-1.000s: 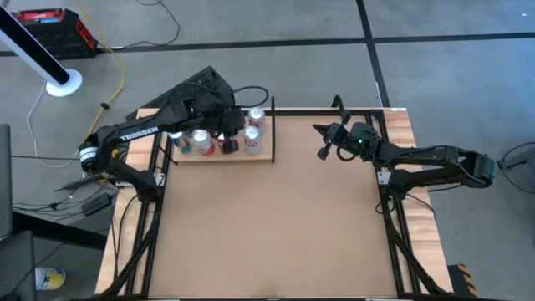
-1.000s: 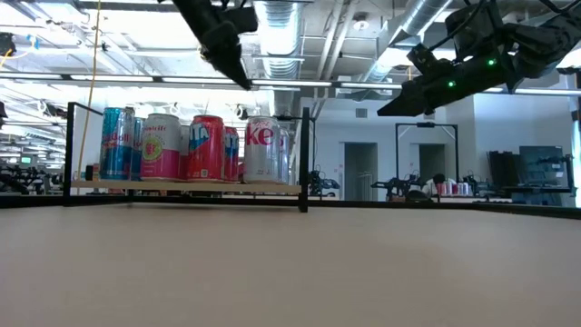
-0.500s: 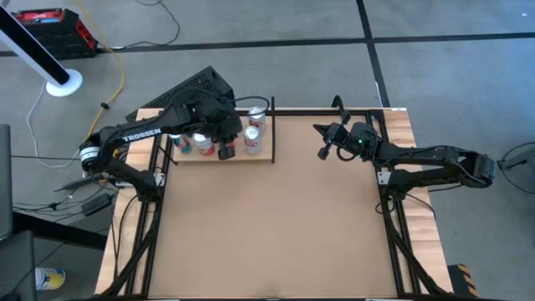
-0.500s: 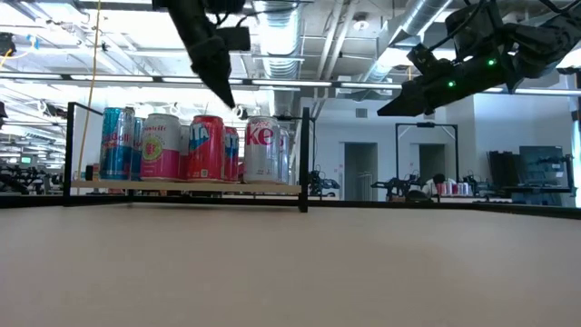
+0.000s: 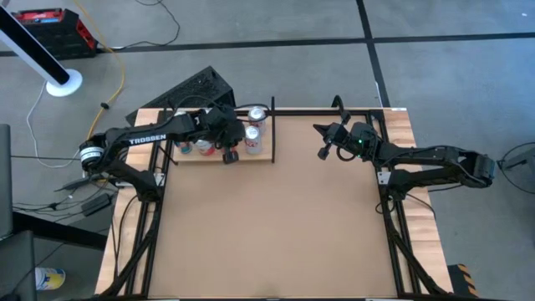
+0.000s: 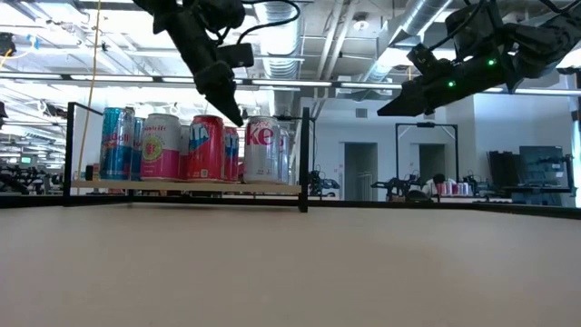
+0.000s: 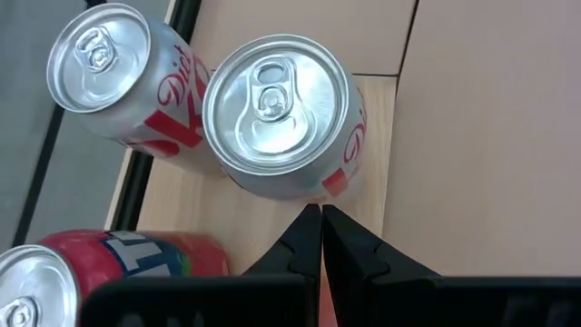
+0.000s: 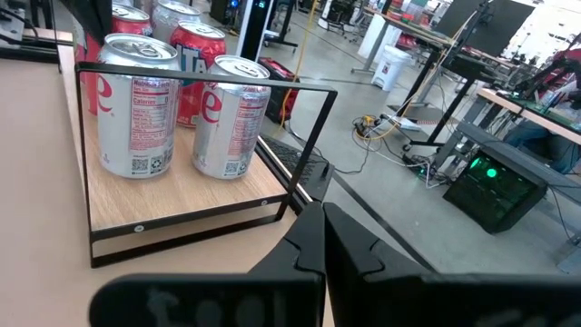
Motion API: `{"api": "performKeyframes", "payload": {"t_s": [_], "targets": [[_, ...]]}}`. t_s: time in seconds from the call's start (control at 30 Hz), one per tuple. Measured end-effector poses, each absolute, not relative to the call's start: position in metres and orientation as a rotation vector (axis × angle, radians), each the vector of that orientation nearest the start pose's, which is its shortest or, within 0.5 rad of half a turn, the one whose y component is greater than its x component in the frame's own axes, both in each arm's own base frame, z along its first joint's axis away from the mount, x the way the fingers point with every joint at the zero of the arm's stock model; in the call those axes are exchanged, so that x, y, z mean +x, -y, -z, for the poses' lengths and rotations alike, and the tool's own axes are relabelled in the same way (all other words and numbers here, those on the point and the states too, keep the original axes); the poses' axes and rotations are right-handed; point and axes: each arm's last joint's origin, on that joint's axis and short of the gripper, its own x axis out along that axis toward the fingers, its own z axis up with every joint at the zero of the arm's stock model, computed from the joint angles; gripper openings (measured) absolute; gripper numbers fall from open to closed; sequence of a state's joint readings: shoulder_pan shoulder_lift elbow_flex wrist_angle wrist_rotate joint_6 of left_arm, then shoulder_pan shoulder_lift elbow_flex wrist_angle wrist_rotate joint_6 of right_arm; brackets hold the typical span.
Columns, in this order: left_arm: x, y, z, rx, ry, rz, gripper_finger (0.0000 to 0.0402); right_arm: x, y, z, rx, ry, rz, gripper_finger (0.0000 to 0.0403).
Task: Place canned beverage on shelf
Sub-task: Adjust the soda cans on the shelf, then return to Home Position
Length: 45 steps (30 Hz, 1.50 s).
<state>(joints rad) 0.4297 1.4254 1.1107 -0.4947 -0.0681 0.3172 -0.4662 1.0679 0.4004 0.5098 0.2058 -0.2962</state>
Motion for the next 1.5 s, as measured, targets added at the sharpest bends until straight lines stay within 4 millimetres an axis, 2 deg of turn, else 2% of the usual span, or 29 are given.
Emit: {"api": "performKeyframes", "payload": {"t_s": [0.37, 0.57, 0.77, 0.93, 1.1, 1.27, 1.37, 1.5], "targets": [[0.278, -0.130, -0.276, 0.158, -0.822, -0.349, 0.0000, 0.191, 0.103, -0.215, -0.264, -0.257, 0.642, 0.0021], [0.280, -0.129, -0.269, 0.167, -0.874, -0.325, 0.0000, 0.191, 0.103, -0.215, -0.264, -0.257, 0.642, 0.0021], [0.279, -0.129, -0.271, 0.177, -0.873, -0.329, 0.0000, 0.191, 0.103, -0.215, -0.263, -0.257, 0.642, 0.0021], [0.279, -0.125, -0.284, 0.162, -0.891, -0.311, 0.0000, 0.191, 0.103, -0.215, -0.263, -0.257, 0.642, 0.0021], [0.276, -0.110, -0.312, 0.190, -0.863, -0.288, 0.0000, 0.193, 0.101, -0.216, -0.265, -0.247, 0.632, 0.0021], [0.252, -0.084, -0.336, 0.289, -0.746, -0.303, 0.0000, 0.199, 0.091, -0.221, -0.234, -0.164, 0.497, 0.0021], [0.229, -0.066, -0.336, 0.330, -0.638, -0.277, 0.0000, 0.204, 0.077, -0.223, -0.116, -0.093, 0.307, 0.0021], [0.188, -0.046, -0.322, 0.337, -0.456, -0.263, 0.0000, 0.214, 0.052, -0.219, 0.021, -0.094, 0.104, 0.0021]]}}
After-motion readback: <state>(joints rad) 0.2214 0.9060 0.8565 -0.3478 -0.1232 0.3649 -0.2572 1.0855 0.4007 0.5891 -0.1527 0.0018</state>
